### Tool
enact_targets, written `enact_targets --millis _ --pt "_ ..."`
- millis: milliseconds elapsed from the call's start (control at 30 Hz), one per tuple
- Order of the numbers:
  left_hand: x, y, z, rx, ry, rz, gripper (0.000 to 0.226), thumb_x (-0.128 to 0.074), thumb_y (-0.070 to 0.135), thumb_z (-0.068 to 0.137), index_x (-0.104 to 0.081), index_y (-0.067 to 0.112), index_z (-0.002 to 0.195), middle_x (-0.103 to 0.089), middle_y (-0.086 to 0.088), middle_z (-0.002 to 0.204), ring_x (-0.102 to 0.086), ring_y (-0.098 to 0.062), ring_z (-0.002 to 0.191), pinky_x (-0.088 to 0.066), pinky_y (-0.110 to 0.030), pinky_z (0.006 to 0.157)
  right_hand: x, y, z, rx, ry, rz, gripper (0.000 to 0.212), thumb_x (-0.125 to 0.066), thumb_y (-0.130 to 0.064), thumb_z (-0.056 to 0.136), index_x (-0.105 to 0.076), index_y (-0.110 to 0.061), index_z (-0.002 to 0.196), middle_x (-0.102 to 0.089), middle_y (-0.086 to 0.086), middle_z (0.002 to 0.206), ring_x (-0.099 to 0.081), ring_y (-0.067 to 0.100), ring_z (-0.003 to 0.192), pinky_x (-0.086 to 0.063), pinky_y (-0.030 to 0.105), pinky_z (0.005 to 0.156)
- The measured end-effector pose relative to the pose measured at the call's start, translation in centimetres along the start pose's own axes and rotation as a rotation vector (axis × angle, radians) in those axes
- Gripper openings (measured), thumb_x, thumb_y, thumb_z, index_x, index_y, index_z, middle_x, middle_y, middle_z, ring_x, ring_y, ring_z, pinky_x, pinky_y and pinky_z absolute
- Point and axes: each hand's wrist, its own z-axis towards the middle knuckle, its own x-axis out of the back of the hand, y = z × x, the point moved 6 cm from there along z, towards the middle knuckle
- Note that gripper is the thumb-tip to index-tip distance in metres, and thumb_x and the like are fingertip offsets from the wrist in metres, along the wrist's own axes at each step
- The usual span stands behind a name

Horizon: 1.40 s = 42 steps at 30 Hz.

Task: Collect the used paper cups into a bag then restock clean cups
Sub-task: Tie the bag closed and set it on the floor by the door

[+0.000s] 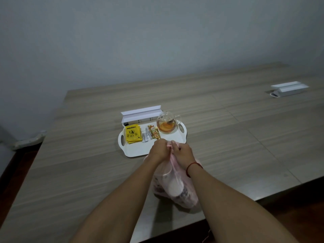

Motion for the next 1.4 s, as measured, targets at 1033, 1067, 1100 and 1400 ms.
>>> enact_targets --millis 1033,1067,1100,1400 --pt "1.8 -4.2 0.5 0.164 -0.08 -0.084 0.016 -0.062 0.009 0.09 -0.071 0.004 0.079 -0.067 -0.016 0.079 -0.058 -0.016 0.064 -0.05 -0.028 0.061 1.9 3.0 -1.1 -0.268 0.019 -0.138 0.037 -0.054 -0.025 0.094 -0.063 0.004 0.116 -0.063 0.024 0.121 -0.059 0.034 0.112 -0.045 0.029 0.085" --pt "1.7 -4.4 0.4 0.17 -0.063 -0.07 0.016 -0.062 0.009 0.09 -0.07 0.004 0.077 -0.066 -0.016 0.079 -0.058 -0.017 0.066 -0.048 -0.028 0.061 2.0 2.9 -1.1 -0.26 0.007 -0.153 0.037 -0.053 -0.024 0.095 -0.064 0.005 0.115 -0.063 0.024 0.12 -0.06 0.034 0.112 -0.045 0.029 0.084" --pt "1.7 -4.8 0.4 0.181 -0.041 -0.065 0.016 -0.064 0.01 0.089 -0.071 0.001 0.077 -0.067 -0.016 0.081 -0.059 -0.019 0.07 -0.047 -0.029 0.062 2.3 2.9 -1.0 -0.258 0.005 -0.157 0.038 -0.053 -0.025 0.095 -0.064 0.005 0.113 -0.064 0.025 0.119 -0.06 0.034 0.111 -0.045 0.029 0.082" --pt "1.8 -6.3 0.3 0.212 -0.002 -0.086 0.02 -0.071 0.013 0.086 -0.075 -0.006 0.087 -0.073 -0.019 0.089 -0.062 -0.021 0.076 -0.05 -0.031 0.067 3.6 4.0 -1.7 -0.361 0.111 -0.074 0.047 -0.055 -0.035 0.089 -0.068 0.006 0.106 -0.067 0.027 0.109 -0.064 0.036 0.104 -0.046 0.031 0.075"
